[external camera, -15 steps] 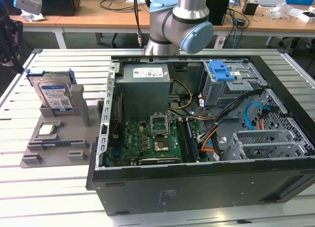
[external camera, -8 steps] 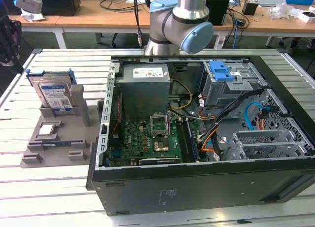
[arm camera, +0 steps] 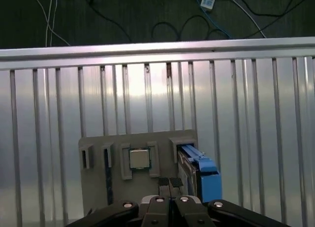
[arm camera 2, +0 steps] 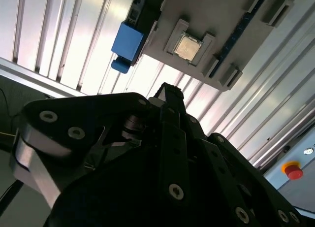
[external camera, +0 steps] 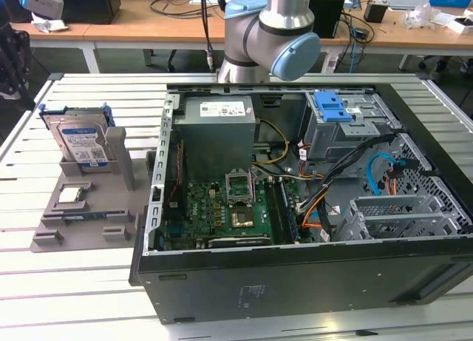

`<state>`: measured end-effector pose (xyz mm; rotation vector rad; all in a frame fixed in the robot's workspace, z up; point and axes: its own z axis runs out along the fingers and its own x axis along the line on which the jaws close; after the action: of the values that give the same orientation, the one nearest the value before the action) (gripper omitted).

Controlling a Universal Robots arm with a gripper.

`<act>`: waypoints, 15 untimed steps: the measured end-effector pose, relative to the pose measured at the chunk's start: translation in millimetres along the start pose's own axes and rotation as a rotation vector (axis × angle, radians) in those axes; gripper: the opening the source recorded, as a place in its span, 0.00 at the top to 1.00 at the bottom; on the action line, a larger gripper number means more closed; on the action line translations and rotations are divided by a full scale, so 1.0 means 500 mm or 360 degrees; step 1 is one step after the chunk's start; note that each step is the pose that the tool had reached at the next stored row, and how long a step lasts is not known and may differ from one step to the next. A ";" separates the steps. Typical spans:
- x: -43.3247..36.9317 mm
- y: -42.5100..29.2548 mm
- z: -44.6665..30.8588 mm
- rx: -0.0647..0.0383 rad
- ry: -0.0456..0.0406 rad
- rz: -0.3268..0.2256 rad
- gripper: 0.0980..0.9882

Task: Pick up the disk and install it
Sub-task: 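Pick up the disk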

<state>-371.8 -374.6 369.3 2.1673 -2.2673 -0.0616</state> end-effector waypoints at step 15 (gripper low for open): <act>0.000 0.000 0.000 -0.0004 0.0005 -0.0148 0.99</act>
<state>-371.8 -374.6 369.3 2.2688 -2.1631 -0.0611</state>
